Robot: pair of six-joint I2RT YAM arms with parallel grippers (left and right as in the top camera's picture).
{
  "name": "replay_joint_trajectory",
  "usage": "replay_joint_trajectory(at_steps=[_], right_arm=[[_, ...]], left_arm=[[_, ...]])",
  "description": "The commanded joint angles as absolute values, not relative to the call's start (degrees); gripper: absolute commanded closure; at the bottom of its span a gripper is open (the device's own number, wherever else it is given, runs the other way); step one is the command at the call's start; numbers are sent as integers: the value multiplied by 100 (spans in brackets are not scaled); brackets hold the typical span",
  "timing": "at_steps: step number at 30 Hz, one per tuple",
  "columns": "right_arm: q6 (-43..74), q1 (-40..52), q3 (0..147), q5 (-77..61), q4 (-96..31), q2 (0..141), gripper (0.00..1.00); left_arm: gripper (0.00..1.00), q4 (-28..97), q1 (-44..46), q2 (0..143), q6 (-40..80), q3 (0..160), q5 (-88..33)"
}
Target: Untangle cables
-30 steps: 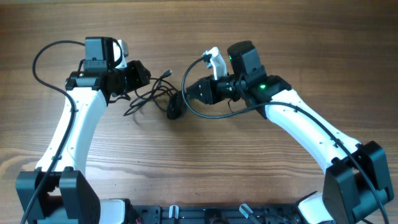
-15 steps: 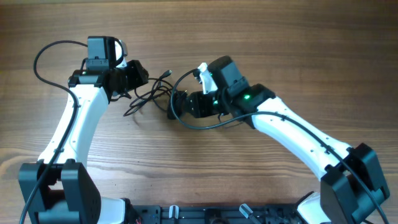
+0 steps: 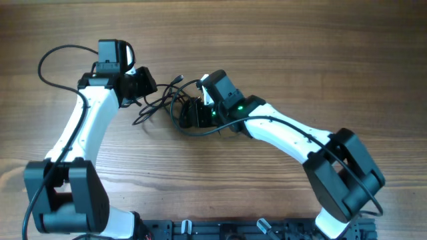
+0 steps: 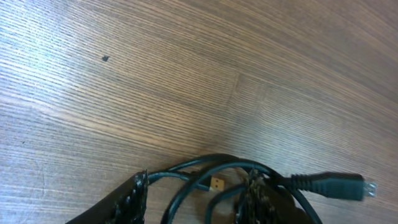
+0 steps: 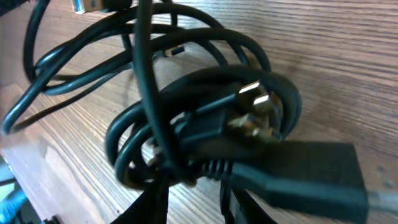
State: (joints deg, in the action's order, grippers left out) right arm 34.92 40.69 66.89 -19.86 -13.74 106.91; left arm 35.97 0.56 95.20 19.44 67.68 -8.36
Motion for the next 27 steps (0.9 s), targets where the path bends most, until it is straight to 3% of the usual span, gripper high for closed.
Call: replay_joint_trajectory(at_steps=[1, 11, 27], right_arm=[[3612, 4069, 6700, -1887, -1249, 10805, 71], [3614, 4069, 6700, -1885, -1120, 10807, 71], [3793, 4187, 6700, -1623, -1103, 10844, 70]], left_arm=[[47, 3555, 21, 9636, 1981, 6853, -764], [52, 3535, 21, 9636, 1981, 6853, -762], [52, 3540, 21, 9636, 1999, 6853, -849]])
